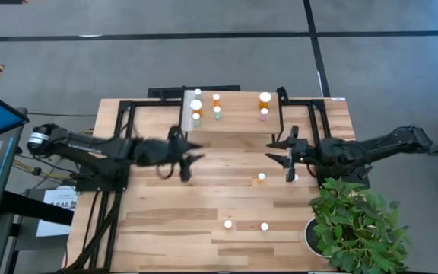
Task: Pick and place medicine bottles onto shelf by color
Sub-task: Put the top pink pill bottle on the shelf
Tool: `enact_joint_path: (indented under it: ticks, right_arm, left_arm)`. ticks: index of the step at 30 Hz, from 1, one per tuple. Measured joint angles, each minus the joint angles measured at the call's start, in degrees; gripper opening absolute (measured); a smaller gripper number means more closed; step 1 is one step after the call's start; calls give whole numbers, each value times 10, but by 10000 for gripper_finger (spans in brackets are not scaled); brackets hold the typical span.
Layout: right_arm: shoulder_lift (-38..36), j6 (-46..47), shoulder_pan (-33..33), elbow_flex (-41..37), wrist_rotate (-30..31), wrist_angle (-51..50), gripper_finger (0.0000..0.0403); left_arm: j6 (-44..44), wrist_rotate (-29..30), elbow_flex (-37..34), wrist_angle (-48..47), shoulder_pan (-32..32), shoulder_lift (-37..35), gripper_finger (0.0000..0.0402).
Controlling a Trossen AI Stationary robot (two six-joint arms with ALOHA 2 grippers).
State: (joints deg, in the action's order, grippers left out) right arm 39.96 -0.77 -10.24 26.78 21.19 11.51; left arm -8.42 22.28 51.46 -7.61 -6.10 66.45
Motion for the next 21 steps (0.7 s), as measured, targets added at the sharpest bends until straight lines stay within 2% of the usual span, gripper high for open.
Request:
enact_joint_path:
  ticks: [4, 8, 12, 16, 21]
  right_arm:
    - [-37, 10, -33, 1, 61, -16, 163]
    - [-55, 27, -43, 2, 67, -16, 163]
    - [-63, 77, -44, 2, 25, -46, 163]
    - [-62, 112, -44, 2, -34, -65, 163]
    - [-62, 128, -44, 64, -45, -149, 163]
  left_arm:
    - [-19, 12, -91, 141, -73, -36, 129]
    - [-36, 33, -150, 215, -124, -39, 128]
    - [-50, 54, -184, 242, -151, -35, 128]
    - [-30, 85, -187, 273, -150, -35, 128]
    - [11, 58, -187, 309, -150, -35, 127]
